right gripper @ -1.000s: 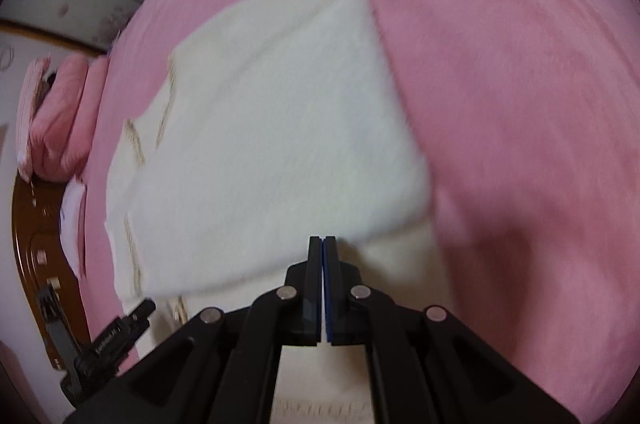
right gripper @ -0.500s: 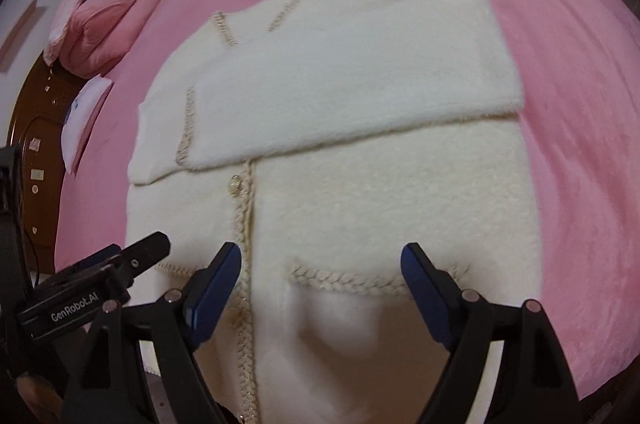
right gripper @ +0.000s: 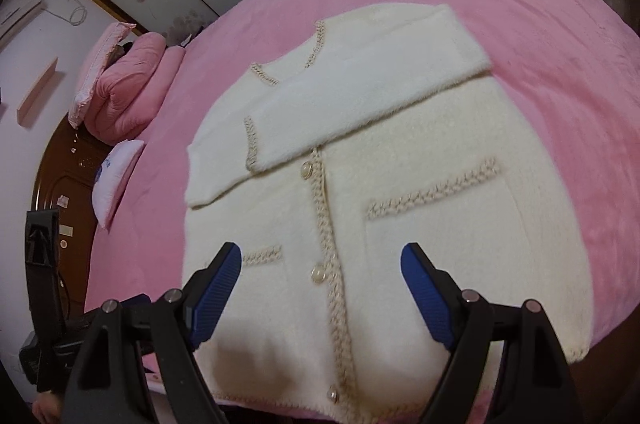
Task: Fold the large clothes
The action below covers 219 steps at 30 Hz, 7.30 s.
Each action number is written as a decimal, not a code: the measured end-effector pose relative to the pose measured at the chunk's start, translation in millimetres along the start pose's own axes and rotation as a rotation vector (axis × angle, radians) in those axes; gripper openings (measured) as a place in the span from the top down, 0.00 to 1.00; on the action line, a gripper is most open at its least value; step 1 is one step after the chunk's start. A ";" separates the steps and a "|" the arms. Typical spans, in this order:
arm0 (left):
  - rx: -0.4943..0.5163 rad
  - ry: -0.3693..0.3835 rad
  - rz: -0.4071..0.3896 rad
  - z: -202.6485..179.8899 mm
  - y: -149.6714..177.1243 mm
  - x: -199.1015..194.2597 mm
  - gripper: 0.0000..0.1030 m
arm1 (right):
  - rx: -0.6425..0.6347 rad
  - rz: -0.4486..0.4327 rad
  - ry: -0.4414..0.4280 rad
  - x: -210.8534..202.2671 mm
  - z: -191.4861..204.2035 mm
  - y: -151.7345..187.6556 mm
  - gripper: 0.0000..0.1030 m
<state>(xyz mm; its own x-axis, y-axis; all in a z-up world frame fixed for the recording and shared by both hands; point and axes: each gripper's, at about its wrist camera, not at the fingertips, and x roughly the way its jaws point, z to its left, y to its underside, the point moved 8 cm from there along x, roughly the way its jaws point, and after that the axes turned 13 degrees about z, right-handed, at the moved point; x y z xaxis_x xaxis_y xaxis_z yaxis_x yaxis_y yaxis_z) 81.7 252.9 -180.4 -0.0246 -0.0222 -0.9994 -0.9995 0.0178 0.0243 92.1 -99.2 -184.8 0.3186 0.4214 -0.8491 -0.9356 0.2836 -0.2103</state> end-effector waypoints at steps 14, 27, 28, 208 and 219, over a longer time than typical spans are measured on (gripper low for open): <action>-0.217 0.012 0.125 76.4 117.3 35.5 0.05 | 0.218 -0.034 0.041 -44.3 -89.4 80.9 0.20; -0.328 0.105 0.238 118.8 150.1 78.2 0.05 | 0.464 0.157 0.214 -11.4 -222.3 113.4 0.20; -0.343 0.120 0.238 121.1 151.7 80.8 0.05 | 0.452 0.165 0.223 -5.9 -226.4 113.7 0.20; -0.193 0.407 -0.027 -11.0 -165.7 85.9 0.99 | 0.091 0.126 -0.066 116.3 -42.9 -131.4 1.00; -0.176 0.686 0.011 -102.4 -221.6 103.8 0.99 | 0.222 0.170 -0.323 198.6 35.8 -149.3 1.00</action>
<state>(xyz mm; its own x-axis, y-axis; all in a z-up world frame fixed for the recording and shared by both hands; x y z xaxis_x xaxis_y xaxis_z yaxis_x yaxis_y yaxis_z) 298.8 144.3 -287.3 0.0181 -0.6486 -0.7609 -0.9857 -0.1392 0.0952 300.5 -27.0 -304.7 0.2267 0.7167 -0.6595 -0.9347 0.3505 0.0596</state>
